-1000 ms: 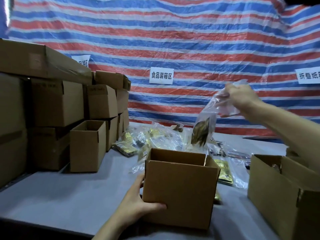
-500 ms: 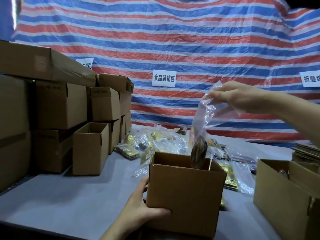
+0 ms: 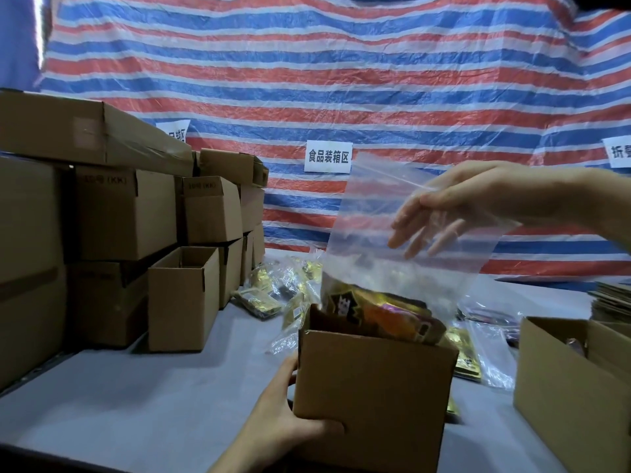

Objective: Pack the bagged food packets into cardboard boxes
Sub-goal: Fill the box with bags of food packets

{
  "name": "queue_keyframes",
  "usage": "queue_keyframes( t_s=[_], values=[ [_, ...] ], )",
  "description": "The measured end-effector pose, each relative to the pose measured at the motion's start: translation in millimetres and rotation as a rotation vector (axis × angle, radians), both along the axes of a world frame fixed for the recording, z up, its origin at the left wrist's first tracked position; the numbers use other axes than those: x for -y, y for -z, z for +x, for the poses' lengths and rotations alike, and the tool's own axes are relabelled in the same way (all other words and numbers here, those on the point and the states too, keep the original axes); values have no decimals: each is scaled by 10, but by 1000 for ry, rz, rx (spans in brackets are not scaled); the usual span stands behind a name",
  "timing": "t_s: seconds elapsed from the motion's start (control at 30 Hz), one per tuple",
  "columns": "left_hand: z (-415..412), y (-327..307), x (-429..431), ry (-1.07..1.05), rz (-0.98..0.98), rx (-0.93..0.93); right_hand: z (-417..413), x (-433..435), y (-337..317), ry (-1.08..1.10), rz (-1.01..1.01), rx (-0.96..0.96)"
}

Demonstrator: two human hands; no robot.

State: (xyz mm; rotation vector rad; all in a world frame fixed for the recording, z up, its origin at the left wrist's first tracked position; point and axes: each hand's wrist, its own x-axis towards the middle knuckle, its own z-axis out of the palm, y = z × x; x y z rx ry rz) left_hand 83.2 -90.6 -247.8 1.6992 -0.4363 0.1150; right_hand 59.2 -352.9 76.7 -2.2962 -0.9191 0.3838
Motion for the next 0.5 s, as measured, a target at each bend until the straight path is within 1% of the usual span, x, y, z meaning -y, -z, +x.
queue_keyframes(
  t_s=[0.07, 0.13, 0.17, 0.27, 0.37, 0.43, 0.5],
  values=[
    [0, -2, -6, 18, 3, 11, -1, 12, 32, -11, 21, -82],
    [-2, 1, -3, 30, 10, 38, 7, 11, 93, 34, -4, -104],
    [-12, -7, 6, 29, 8, 40, 17, 4, 143, 76, -55, -80],
    [-14, -16, 24, 43, -16, 10, 64, -58, 405, 188, -310, 42],
    [-30, -38, 26, 85, -30, -2, 66, -170, 741, 181, -494, 49],
    [-48, -51, 27, 89, -40, 6, 46, -222, 884, 169, -498, 51],
    [-34, -51, 31, 72, -50, 30, 29, -239, 914, 170, -423, 53]
  ],
)
